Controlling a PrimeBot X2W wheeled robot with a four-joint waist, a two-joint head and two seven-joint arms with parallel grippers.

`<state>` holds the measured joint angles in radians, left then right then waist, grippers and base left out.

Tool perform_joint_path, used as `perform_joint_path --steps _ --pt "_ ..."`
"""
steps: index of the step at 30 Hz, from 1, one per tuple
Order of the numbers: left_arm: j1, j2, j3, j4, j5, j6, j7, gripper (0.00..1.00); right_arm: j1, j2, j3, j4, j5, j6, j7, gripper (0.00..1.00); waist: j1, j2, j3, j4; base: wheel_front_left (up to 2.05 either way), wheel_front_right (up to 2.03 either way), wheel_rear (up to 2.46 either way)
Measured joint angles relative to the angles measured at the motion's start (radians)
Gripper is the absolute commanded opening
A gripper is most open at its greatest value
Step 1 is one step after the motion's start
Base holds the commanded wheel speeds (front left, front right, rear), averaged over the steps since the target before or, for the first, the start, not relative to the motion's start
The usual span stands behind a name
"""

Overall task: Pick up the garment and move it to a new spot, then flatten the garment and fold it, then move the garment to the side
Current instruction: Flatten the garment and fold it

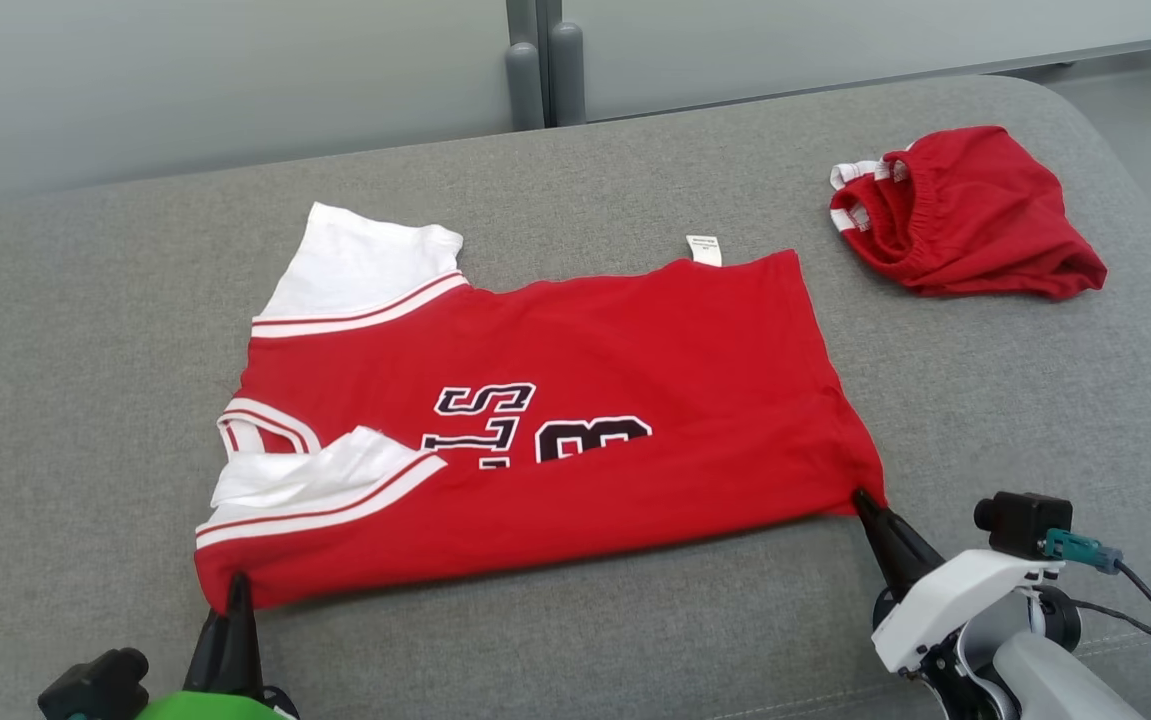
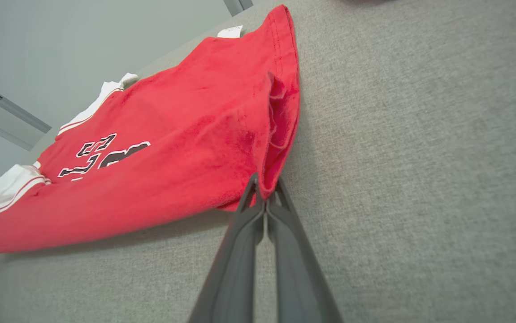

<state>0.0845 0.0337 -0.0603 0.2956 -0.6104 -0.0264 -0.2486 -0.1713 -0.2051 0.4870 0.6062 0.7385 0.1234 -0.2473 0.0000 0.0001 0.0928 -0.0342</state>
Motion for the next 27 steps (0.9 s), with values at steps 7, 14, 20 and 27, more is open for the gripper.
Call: perform_joint_path --steps 7,14,20,27 --pt "0.070 0.001 -0.009 -0.053 0.000 0.010 0.000 0.00 0.047 -0.019 0.004 -0.039 -0.002 0.001 0.000 0.00 0.0000 0.0000 -0.002 -0.008 0.00 0.00 0.00" --pt "0.117 0.004 -0.035 -0.078 0.000 0.028 0.006 0.00 0.090 -0.028 0.008 -0.051 -0.009 0.001 0.000 0.00 0.0000 0.0000 -0.020 -0.006 0.00 0.00 0.00" --pt "0.141 0.007 -0.043 -0.087 0.000 0.041 0.030 0.00 0.109 -0.028 0.010 -0.060 -0.008 0.000 0.000 0.00 0.0000 0.0000 -0.027 -0.002 0.00 0.00 0.00" --pt "0.141 0.009 -0.050 -0.089 0.001 0.057 0.055 1.00 0.109 -0.030 0.015 -0.054 -0.009 -0.011 0.009 1.00 0.0000 0.0000 -0.028 -0.006 0.00 0.00 0.00"
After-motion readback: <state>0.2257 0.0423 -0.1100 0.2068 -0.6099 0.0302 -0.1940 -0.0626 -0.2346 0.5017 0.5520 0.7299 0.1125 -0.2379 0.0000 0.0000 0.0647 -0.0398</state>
